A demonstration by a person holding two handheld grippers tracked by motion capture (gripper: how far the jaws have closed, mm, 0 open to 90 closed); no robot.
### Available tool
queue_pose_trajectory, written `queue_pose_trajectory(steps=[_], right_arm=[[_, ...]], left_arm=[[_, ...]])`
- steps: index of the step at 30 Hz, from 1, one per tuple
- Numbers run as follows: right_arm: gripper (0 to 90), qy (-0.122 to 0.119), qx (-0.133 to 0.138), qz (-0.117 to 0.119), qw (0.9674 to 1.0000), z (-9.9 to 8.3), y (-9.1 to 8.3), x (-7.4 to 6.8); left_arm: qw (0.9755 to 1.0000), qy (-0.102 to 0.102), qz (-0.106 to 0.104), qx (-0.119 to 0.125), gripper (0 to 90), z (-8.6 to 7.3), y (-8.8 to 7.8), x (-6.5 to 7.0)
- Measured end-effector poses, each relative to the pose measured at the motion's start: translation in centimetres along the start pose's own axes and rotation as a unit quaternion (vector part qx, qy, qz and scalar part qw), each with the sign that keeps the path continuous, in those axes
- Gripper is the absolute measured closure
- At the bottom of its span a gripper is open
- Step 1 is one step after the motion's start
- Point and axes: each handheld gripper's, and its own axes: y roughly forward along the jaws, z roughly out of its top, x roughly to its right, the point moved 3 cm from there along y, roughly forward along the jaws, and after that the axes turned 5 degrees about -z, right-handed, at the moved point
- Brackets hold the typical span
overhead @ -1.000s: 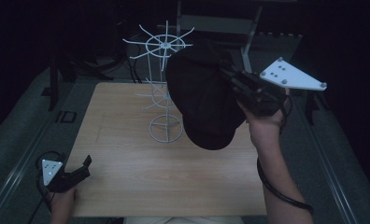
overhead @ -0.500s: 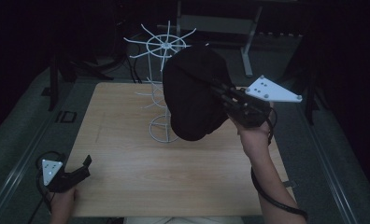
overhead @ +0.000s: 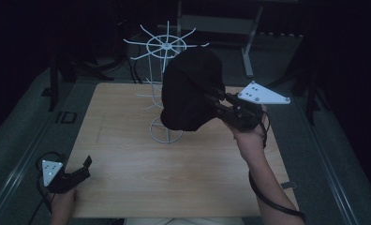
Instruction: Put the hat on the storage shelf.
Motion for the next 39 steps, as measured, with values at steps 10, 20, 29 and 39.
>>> queue_pose_trajectory(steps=[10,20,29,39], right_arm=[[36.6,0.001,-0.002,-0.002,1.0000,-1.6,-0.9,0.5],[19.9,0.018,-0.030,-0.020,0.9992,-5.4,-1.4,2.4],[13.8,0.032,-0.082,-0.027,0.9957,-11.6,-1.0,4.0],[14.2,0.039,-0.125,-0.070,0.9889,-18.7,-1.1,6.1]], left_arm=[[1.0000,0.001,-0.001,0.000,5.1,0.0,0.0,0.0],[1.0000,0.000,0.000,0.001,5.1,0.0,0.0,0.0],[1.0000,0.002,0.000,0.002,5.1,0.0,0.0,0.0],[1.0000,0.002,0.000,0.001,5.1,0.0,0.0,0.0]])
